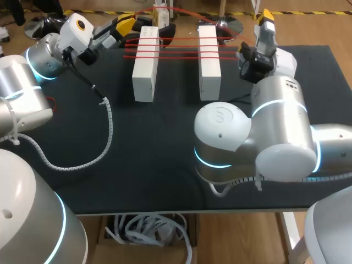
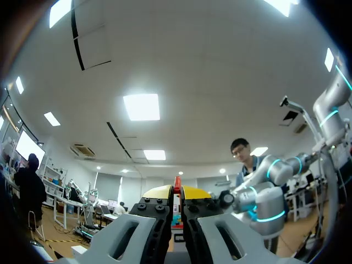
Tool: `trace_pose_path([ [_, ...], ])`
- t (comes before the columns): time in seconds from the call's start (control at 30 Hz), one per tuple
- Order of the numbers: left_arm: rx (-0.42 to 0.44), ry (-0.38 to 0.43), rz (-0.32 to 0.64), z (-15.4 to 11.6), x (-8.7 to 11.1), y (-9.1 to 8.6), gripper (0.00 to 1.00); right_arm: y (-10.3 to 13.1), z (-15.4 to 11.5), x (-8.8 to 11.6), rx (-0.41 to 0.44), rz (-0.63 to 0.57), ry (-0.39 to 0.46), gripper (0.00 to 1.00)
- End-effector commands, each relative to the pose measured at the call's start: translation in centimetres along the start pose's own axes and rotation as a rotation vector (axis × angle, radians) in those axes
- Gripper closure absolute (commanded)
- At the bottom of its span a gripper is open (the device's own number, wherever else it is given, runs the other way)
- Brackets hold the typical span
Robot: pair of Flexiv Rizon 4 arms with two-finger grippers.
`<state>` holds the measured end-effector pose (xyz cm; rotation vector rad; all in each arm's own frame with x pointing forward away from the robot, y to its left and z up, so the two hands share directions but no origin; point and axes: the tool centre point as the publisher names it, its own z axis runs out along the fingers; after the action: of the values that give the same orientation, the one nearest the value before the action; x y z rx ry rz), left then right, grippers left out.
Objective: Grab the tape and strap the tape.
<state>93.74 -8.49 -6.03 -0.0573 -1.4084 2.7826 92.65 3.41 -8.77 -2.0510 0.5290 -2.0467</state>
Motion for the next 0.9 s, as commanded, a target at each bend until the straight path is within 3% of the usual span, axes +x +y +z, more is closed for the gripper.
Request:
trace_pose_path([
  [0.03,0.001,-0.002,0.001,0.02,0.02,0.06,1.0,-0.6,-0.1,0.34,-0.009,0.003,-0.005,0.4],
  [0.17,0.001,-0.002,0.001,0.02,0.02,0.06,1.0,-0.74,-0.04,0.5,-0.006,0.006,0.001,0.44],
  [0.23,0.001,-0.002,0.001,0.02,0.02,0.06,1.0,-0.74,0.09,0.63,-0.006,0.006,0.005,0.5],
  [0.9,0.001,-0.002,0.001,0.02,0.02,0.06,1.0,-1.03,-0.44,0.83,-0.004,0.024,0.001,0.53],
])
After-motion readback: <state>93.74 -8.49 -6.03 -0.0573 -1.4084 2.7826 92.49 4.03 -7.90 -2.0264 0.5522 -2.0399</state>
